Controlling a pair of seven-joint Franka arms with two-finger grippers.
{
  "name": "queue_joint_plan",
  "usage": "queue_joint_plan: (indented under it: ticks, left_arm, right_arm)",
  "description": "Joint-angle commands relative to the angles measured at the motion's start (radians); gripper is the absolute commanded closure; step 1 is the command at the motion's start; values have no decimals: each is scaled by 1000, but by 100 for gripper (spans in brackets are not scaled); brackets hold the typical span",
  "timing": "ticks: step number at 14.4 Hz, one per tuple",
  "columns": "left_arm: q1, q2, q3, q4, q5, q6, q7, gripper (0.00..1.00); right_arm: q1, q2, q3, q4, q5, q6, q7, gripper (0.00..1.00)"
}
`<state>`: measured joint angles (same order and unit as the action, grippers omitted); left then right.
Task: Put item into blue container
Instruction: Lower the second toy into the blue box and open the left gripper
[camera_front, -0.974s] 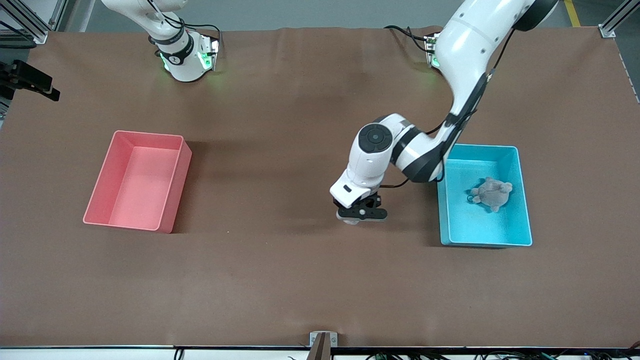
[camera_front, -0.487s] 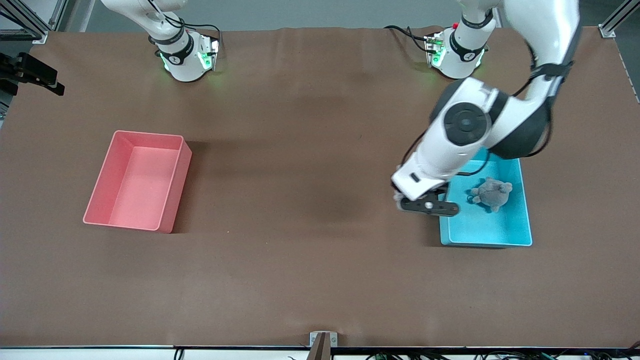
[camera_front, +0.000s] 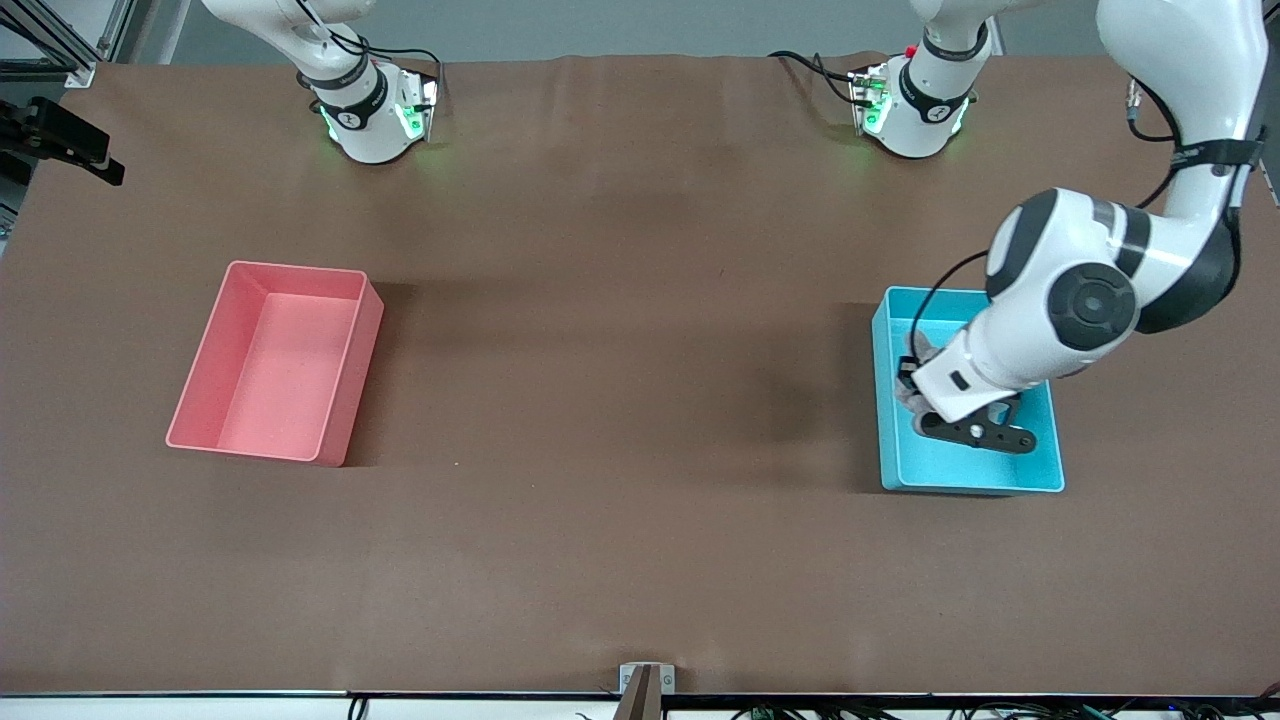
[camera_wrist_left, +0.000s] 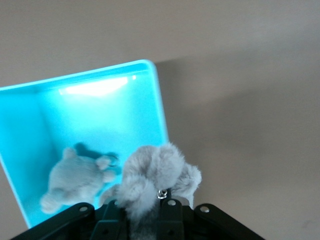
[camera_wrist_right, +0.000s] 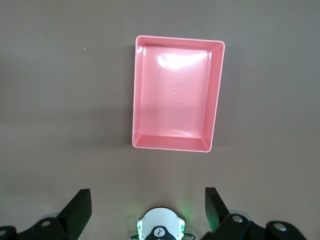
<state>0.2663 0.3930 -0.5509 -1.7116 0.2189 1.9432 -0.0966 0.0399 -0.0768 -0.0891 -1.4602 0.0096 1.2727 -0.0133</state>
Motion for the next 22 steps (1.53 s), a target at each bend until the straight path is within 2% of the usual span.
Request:
queue_joint_plan:
  ticks: [1,4,6,10,15,16,17,18,19,22]
  left_arm:
    - [80,-14,-17,-83,-9,75,84,92]
    - [117,-10,-14,-201,-3,221,104,91]
    - [126,13,-11,-239,10,272,107,91]
    - [163,93,-11,-244,125,293,109,91]
    - [165,126,-11,-241,131,300,107,88]
    - [165,126,-11,-240,131,298,104,82]
    - [165,121,-11,-237,131,290,95,70]
    - [166,113,-11,-234,131,284,94,49]
    - [166,109,-11,-233,131,284,97,0]
    - [183,61,-15,-229,128,277,110,0]
  right_arm:
    - [-5,-26,-3,-26,-2,-6,-8,0]
    - [-5,-24,-1,-26,-2,14,-10,0]
    - [-3,-24,0,-26,0,33,-13,0]
    - [-5,-23,-1,-26,12,57,-88,0]
    - [-6,-23,-1,-29,33,59,-88,0]
    - [-6,-23,-1,-29,33,57,-88,0]
    - [-6,-23,-1,-29,33,56,-88,0]
    - [-6,-23,-1,-29,33,54,-88,0]
    - [-5,-23,-1,-29,33,53,-88,0]
    - [-6,-23,-1,-31,33,47,-86,0]
